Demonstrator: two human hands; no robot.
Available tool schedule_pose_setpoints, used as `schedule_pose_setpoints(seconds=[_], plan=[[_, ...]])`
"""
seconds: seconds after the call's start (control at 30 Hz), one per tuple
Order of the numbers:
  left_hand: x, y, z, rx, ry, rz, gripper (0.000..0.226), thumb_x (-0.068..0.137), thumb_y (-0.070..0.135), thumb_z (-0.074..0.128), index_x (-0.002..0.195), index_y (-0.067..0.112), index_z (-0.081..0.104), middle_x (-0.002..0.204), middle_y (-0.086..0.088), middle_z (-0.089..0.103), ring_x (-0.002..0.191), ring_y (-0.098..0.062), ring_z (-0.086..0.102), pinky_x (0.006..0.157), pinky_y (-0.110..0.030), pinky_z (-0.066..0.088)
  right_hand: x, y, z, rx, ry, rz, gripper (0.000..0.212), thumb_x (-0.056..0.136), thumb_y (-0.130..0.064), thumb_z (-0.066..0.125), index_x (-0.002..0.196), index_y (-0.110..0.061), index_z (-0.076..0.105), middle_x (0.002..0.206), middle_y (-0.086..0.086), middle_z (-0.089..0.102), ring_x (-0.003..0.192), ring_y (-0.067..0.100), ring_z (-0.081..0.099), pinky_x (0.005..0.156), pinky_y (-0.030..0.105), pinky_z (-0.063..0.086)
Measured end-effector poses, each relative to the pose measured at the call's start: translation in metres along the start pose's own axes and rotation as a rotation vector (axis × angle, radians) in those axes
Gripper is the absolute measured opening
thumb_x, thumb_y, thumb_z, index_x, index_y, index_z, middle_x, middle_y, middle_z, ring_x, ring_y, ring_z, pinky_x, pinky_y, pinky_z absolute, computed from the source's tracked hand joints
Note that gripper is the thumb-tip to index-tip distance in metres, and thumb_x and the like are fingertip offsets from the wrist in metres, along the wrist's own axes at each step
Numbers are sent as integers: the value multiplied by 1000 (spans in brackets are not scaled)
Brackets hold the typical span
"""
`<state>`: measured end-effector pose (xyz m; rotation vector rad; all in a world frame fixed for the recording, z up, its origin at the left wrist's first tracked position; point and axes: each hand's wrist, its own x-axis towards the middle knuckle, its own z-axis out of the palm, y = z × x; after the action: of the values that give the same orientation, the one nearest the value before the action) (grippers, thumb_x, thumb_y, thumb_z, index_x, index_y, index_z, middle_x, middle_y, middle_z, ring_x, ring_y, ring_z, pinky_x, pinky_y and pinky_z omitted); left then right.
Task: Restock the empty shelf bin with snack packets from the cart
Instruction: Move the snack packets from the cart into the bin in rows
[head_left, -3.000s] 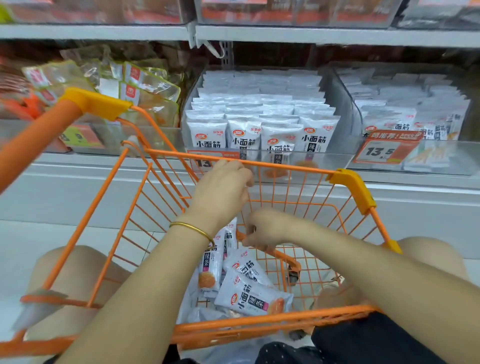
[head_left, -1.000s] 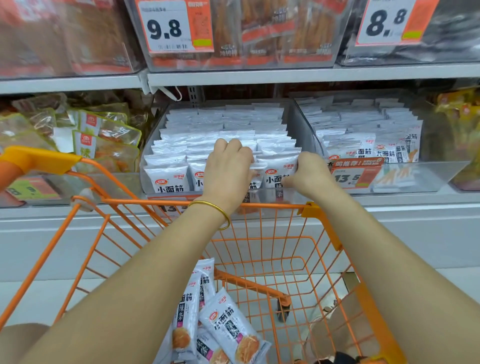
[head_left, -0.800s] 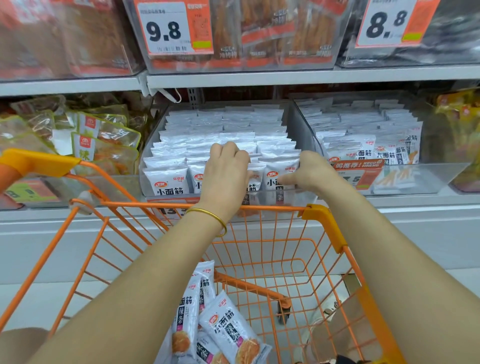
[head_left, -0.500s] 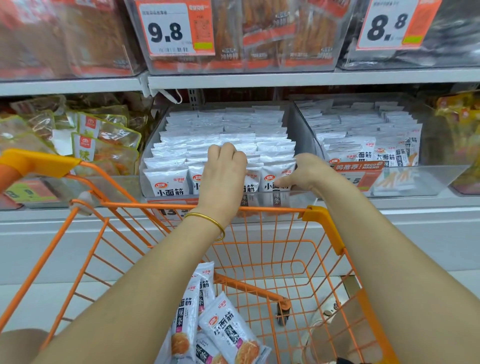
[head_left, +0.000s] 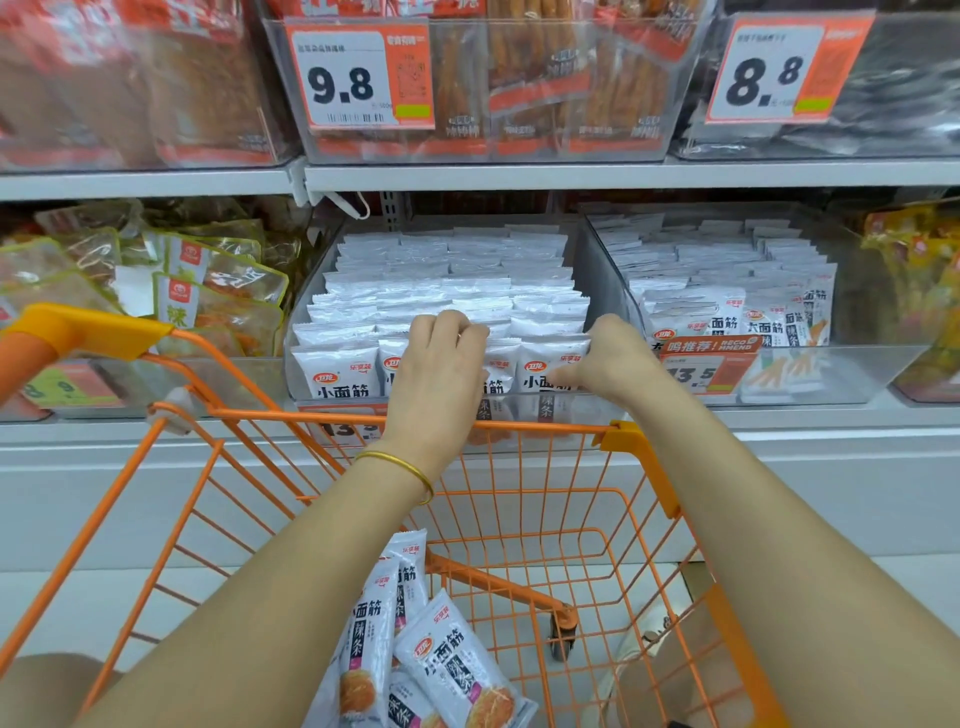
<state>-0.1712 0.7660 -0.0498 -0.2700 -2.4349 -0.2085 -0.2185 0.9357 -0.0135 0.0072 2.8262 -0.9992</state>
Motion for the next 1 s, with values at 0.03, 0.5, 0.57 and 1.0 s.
schedule_pose_setpoints(seconds=[0.03,0.5,0.57,1.0], plan=[[-4,1,-4,-29,-5,-6,41,68,-7,71,107,2,61,101,-14,57,94,-31,49,75,-37,49,-4,-1,0,2,44,-8,41,80,-23,75,78,-15,35,65,-1,34,54,12,36,44,23,25],[-74,-18,-32,-85,-767,-219,19,92,16,49,107,17,61,108,-3,63,101,-24,57,83,-40,50,-86,18,141,-436,-868,-169,25,92,-22,59,96,2,55,86,15,64,73,27,66,53,25,49],[-82,-21,-23,-103,-882,-240,18,92,15,49,106,17,62,110,-3,63,101,-23,58,86,-40,50,-88,34,167,-455,-989,-103,25,90,-28,63,91,-6,51,85,9,57,71,25,61,53,29,49],[-88,-31,-14,-228,-1054,-280,18,91,18,57,103,8,66,110,-7,65,99,-23,59,87,-36,50,-77,37,159,-209,-1070,86,29,89,-6,62,117,-8,55,123,16,63,109,34,62,83,45,56]])
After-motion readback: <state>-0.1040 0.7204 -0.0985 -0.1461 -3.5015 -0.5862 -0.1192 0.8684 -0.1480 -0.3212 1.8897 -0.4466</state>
